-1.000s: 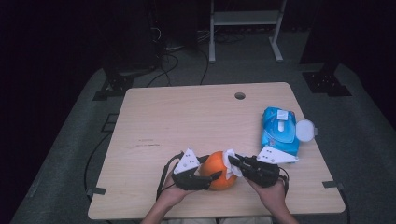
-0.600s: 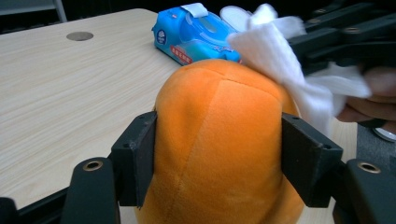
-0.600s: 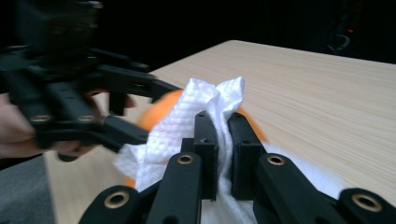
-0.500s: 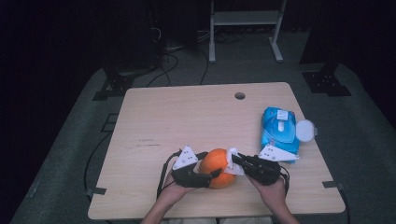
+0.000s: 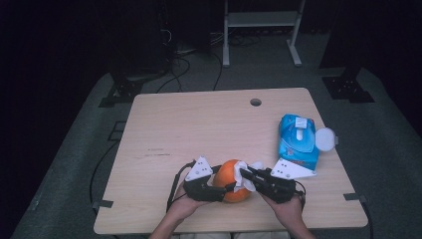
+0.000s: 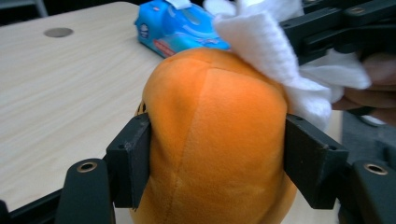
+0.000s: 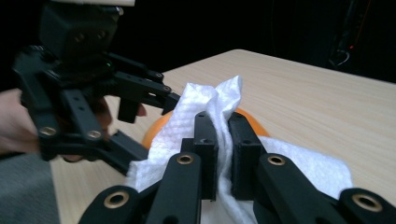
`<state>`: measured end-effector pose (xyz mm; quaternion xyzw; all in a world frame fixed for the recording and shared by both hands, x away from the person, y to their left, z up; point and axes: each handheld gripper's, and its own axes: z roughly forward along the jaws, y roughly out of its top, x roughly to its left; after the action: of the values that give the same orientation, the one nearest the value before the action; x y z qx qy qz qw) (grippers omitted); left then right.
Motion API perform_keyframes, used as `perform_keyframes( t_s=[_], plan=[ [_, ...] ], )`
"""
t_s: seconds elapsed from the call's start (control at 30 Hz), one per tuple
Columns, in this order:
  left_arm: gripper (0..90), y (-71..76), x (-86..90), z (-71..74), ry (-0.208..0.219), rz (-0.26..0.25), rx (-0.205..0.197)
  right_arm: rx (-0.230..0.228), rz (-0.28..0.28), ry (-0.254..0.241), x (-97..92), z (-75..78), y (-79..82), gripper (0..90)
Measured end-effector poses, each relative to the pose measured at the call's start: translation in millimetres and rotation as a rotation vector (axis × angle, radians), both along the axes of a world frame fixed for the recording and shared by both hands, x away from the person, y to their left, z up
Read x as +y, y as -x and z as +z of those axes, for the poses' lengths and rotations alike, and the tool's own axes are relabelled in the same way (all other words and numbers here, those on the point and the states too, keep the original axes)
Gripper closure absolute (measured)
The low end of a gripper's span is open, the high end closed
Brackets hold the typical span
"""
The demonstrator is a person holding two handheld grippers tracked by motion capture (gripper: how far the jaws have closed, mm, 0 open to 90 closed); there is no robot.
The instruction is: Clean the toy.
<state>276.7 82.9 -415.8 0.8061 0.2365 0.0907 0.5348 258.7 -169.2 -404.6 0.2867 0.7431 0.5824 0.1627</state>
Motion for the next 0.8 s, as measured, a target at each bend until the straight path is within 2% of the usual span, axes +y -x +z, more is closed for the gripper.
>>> perform_keyframes(
  t_s=[0.1,0.17,0.27,0.37,0.43,0.5,0.57,0.63,0.67,0.73,0.8],
  plan=[
    [24.0,-0.6,3.3,-1.1,0.013,-0.064,-0.011,0.027,-0.032,-0.002,-7.0,-7.3,-7.1,82.6],
    [22.5,-1.0,0.9,-4.5,-0.022,-0.039,-0.046,0.056,-0.052,-0.032,-13.9,-10.1,-12.2,82.5],
    [27.7,-0.8,-3.0,-10.3,-0.048,0.012,-0.084,0.055,-0.052,-0.025,-12.4,-8.9,-10.9,82.8],
    [30.1,-3.4,-0.2,-9.6,-0.031,0.059,-0.070,0.031,-0.023,-0.024,-8.2,-5.1,-4.5,82.8],
    [29.8,-5.9,1.9,-10.6,-0.006,0.072,-0.040,0.015,0.018,-0.021,-3.2,-2.2,-0.1,82.7],
    [25.2,-6.0,2.3,-11.7,0.004,0.052,-0.035,-0.021,0.017,0.034,2.2,-2.3,1.6,82.8],
    [18.2,-7.3,1.5,-13.5,0.005,0.045,-0.019,0.002,0.009,0.019,-1.3,-4.9,-2.1,82.8],
    [17.7,-7.3,-1.7,-15.8,0.000,0.042,-0.010,0.018,0.002,0.002,-4.6,-6.5,-4.6,82.8],
    [20.9,-6.2,-3.1,-15.7,-0.012,0.035,-0.019,0.021,0.001,0.004,-3.2,-5.8,-3.4,82.8],
    [27.4,-3.3,-5.9,-15.2,-0.034,0.017,-0.046,-0.002,0.006,0.030,1.4,-3.1,0.6,82.7],
    [30.5,-0.9,-7.6,-15.2,-0.045,-0.001,-0.063,-0.018,0.007,0.036,2.1,-0.9,0.9,82.7]
  ],
)
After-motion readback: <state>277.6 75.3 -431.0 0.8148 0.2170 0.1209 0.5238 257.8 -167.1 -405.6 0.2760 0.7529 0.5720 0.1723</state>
